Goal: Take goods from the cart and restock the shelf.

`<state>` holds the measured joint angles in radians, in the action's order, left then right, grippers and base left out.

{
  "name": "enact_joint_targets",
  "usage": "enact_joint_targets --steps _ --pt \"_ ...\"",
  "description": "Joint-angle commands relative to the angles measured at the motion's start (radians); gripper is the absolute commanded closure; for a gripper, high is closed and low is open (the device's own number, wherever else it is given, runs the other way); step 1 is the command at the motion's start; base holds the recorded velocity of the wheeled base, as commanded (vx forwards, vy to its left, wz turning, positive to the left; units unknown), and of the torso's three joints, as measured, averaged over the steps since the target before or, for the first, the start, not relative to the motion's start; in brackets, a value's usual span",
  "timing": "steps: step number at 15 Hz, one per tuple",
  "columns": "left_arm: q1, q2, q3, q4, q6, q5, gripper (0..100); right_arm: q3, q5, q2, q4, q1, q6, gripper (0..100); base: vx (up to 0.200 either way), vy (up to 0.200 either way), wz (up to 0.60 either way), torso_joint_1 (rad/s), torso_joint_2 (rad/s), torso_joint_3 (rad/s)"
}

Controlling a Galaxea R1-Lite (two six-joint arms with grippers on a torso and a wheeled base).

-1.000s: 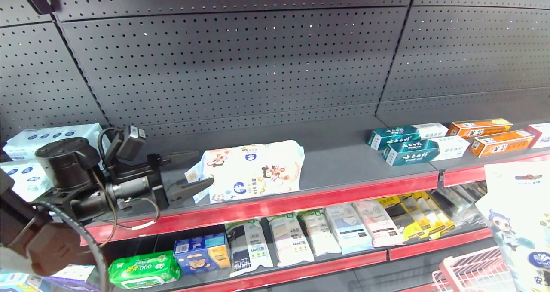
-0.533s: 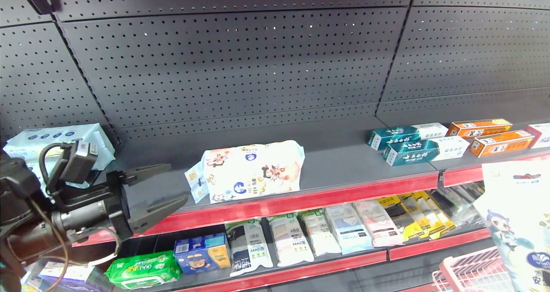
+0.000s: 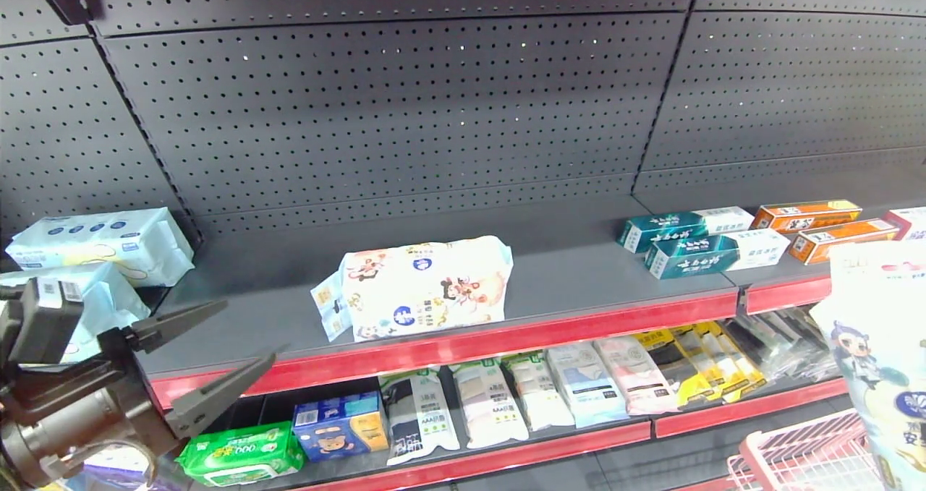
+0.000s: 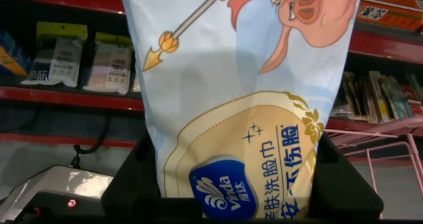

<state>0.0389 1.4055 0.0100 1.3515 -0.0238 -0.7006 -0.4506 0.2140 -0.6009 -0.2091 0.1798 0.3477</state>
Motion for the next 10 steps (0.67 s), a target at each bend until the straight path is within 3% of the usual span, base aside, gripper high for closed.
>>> enact_joint_targets --steps 1,3,5,7,9,10 --pt "-0.001 -0.079 0.019 -0.006 0.024 0.073 0 -0.01 0.001 -0.025 0.004 -0.002 0.001 100 0.0 0.0 0.0 0.0 0.0 0.0" --pt "0.01 -0.091 0.073 -0.084 0.036 0.128 0 -0.025 0.001 -0.051 0.008 -0.002 -0.001 100 0.0 0.0 0.0 0.0 0.0 0.0" --pt "0.007 -0.122 0.166 -0.27 0.036 0.184 0 -0.049 0.001 -0.068 0.008 -0.002 -0.003 100 0.0 0.0 0.0 0.0 0.0 0.0" --pt "-0.008 -0.184 0.223 -0.434 0.036 0.187 0 -0.068 0.001 -0.077 0.008 0.001 -0.007 100 0.0 0.0 0.0 0.0 0.0 0.0" --pt "-0.03 -0.332 0.268 -0.701 0.036 0.171 0 -0.071 0.001 -0.08 0.008 0.0 -0.013 100 0.0 0.0 0.0 0.0 0.0 0.0" --pt "-0.04 -0.365 0.271 -0.746 0.036 0.168 0 -0.068 0.001 -0.08 0.008 0.0 -0.013 100 0.0 0.0 0.0 0.0 0.0 0.0"
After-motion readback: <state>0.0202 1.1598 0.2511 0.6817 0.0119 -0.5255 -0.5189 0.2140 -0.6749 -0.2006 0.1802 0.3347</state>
